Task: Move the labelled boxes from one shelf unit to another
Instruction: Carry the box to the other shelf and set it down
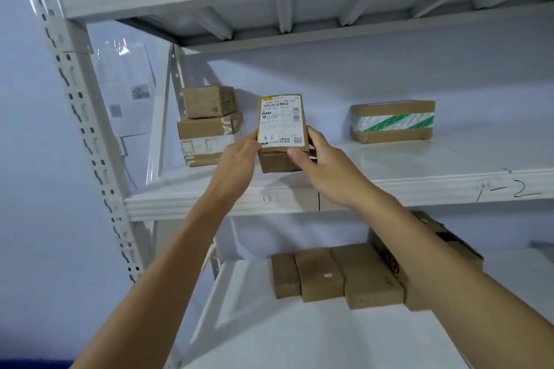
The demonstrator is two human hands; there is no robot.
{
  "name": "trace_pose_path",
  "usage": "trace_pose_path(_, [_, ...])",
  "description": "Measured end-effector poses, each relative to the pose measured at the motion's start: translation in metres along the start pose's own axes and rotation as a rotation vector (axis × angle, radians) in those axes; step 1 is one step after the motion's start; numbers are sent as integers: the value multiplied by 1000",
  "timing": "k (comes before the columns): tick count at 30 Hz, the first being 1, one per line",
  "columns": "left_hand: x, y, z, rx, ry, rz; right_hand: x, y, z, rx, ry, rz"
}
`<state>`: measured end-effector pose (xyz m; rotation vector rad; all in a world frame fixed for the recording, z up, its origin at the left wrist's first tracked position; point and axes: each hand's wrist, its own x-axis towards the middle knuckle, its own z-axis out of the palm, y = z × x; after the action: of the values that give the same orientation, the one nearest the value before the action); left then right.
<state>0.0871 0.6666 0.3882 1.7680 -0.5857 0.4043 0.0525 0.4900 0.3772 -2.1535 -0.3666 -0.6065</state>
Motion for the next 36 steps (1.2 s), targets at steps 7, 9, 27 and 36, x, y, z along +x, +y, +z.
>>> trace_pose_path(7, [17, -11, -17, -8, -19, -118, 30, 1, 16, -123, -44, 93])
trace_pose_path(9, [25, -17, -16, 13, -30, -170, 37, 4, 22, -160, -56, 142])
trace_pose_path(27, [49, -47, -3, 177, 9, -228, 62, 25, 38, -267, -89, 299])
trace_pose_path(36, [44, -50, -6, 106, 142, -143, 56, 23, 37, -244, -45, 295])
